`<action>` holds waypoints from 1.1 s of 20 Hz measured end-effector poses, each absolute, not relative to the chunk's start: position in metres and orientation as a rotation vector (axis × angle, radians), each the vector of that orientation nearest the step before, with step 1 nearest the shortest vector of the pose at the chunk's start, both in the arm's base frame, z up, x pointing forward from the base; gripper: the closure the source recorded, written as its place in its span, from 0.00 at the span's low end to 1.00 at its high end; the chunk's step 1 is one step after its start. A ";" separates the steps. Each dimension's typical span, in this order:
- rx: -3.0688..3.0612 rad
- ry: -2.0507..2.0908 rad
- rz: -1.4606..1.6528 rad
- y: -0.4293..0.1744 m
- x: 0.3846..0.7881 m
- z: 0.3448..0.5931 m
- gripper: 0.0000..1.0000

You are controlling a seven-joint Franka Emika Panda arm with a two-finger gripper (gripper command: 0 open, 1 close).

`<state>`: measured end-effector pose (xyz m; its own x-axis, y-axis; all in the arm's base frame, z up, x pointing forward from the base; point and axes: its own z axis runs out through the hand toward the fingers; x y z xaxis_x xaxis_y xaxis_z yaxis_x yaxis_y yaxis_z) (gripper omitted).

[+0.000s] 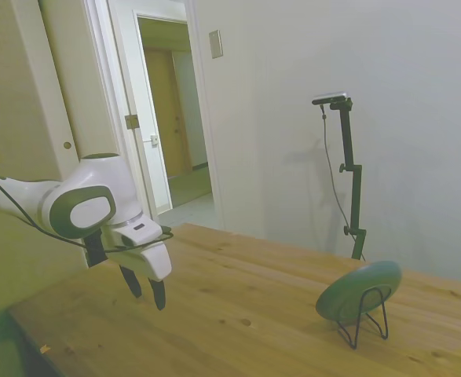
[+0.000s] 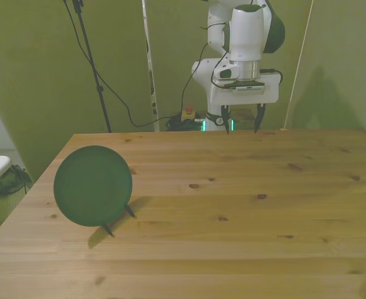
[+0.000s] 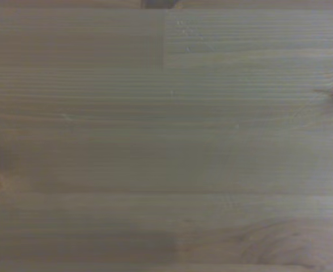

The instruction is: Unload the plate

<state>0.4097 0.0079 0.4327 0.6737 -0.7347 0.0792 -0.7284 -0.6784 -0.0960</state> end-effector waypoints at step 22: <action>-2.540 1.882 -0.408 -0.283 0.498 0.567 0.00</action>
